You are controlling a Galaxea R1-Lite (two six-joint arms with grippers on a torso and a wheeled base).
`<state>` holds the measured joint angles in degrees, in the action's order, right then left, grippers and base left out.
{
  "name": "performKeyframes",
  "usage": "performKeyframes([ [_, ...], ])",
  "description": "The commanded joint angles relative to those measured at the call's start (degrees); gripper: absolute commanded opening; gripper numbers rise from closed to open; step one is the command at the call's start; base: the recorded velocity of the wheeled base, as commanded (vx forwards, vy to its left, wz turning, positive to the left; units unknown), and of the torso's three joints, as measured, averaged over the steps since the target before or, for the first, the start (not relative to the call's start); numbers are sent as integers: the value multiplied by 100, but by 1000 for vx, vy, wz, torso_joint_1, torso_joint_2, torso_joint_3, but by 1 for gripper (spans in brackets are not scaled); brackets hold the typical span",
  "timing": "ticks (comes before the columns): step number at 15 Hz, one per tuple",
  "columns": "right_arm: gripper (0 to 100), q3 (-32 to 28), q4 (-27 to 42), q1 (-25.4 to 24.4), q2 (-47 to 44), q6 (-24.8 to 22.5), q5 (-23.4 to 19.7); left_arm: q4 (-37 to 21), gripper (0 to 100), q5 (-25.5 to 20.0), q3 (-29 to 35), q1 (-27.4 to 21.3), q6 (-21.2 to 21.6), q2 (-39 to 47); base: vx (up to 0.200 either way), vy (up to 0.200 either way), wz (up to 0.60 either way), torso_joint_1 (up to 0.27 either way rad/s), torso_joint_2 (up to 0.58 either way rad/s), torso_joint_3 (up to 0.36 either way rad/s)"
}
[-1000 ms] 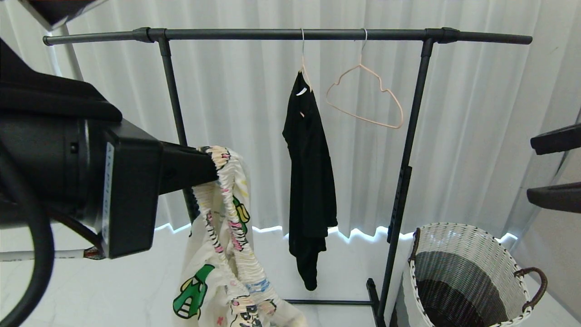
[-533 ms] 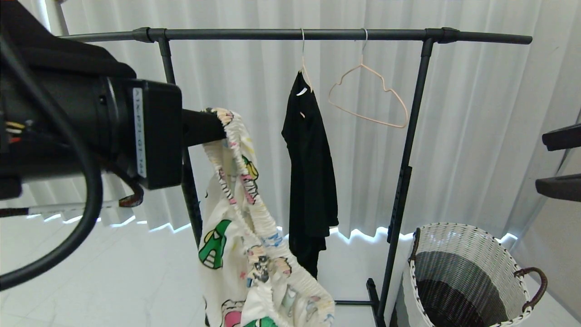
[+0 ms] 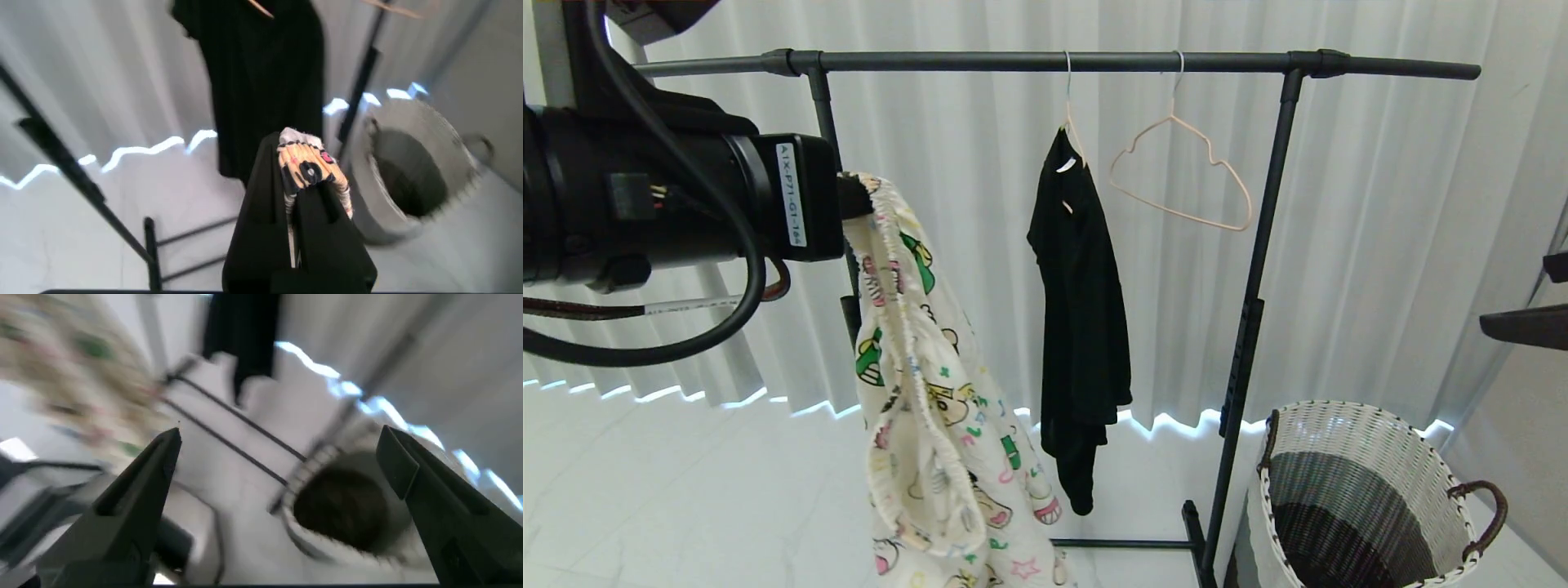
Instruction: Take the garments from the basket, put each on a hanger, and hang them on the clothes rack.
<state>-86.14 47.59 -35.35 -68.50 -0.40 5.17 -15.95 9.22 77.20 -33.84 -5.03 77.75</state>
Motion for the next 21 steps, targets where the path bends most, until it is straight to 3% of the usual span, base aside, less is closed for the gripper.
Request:
performKeyframes([
  [1,100,519,-22,688,3,14,344,215,0,-8,-241,501,126,30,0,0,0,0,0,0],
  [4,100,853,-75,1083,135,31,362,232,0,-16,-294,800,169,3,0,0,0,0,0,0],
  [8,100,1073,-435,1162,205,31,406,232,0,-16,-496,923,187,-76,0,0,0,0,0,0],
  [11,100,1328,-681,1153,241,-4,898,232,0,-183,-768,1442,653,-181,0,0,0,0,0,0],
  [15,100,1416,-760,1162,214,31,968,232,0,-579,-979,2154,1224,-225,0,0,0,0,0,0],
  [21,100,1416,-857,1180,170,31,960,311,0,-623,-1111,2198,1251,-269,0,0,0,34,-118,-107],
])
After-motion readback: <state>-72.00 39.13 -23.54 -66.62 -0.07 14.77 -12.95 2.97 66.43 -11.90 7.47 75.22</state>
